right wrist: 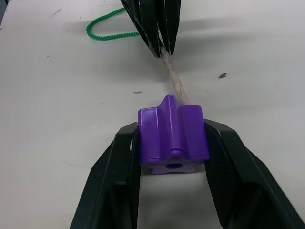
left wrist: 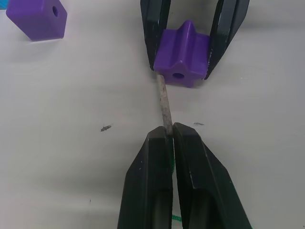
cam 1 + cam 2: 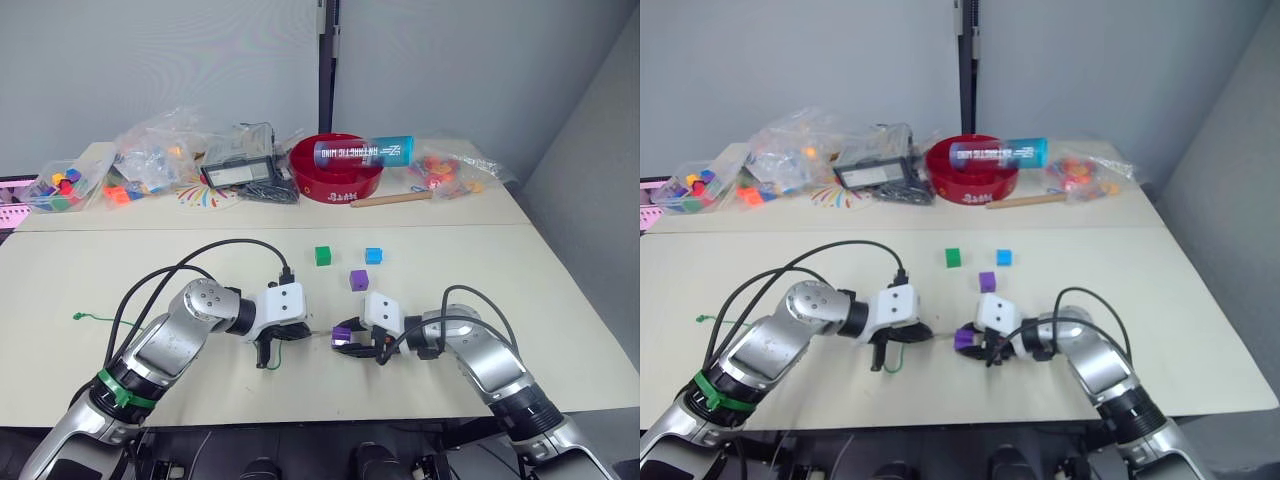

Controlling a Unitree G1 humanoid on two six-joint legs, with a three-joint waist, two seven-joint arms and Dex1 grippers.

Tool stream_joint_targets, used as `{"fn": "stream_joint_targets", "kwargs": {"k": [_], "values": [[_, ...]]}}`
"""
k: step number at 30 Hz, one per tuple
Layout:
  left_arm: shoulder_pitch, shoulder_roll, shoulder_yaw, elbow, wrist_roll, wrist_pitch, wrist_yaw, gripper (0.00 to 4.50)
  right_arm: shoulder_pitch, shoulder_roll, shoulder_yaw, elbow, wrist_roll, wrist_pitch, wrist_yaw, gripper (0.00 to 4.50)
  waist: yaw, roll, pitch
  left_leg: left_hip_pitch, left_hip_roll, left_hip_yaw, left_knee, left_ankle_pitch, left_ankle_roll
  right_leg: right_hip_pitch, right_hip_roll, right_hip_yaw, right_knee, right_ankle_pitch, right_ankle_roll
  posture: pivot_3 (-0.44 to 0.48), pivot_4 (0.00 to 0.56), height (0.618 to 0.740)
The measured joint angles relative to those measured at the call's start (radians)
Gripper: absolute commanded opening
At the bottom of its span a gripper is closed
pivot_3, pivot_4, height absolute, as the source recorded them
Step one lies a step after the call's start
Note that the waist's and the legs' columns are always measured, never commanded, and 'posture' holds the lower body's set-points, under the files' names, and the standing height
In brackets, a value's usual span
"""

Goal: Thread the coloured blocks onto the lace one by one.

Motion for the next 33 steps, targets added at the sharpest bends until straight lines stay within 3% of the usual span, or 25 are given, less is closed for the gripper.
{"fn": "stream_joint_targets", "kwargs": {"k": [18,33], "values": [[-0.020,-0.034,-0.029,0.033,0.040,0.002,-0.014,0.00,0.009,-0.006,-0.002,-0.050,-0.013,0.055,-0.007,1.38,0.012,0.000,0.000,0.000,0.000,0.000,0.000,0.000,0.000,0.001,0.000,0.000,-0.001,0.000,0.000,0.000,0.150,0.740],[-0.026,0.020,-0.027,0.011,0.036,0.004,-0.058,0.00,0.014,0.005,-0.026,0.118,0.031,-0.190,0.058,1.38,0.012,0.000,0.000,0.000,0.000,0.000,0.000,0.000,0.000,0.001,0.000,0.000,-0.001,0.000,0.000,0.000,0.150,0.740]]}}
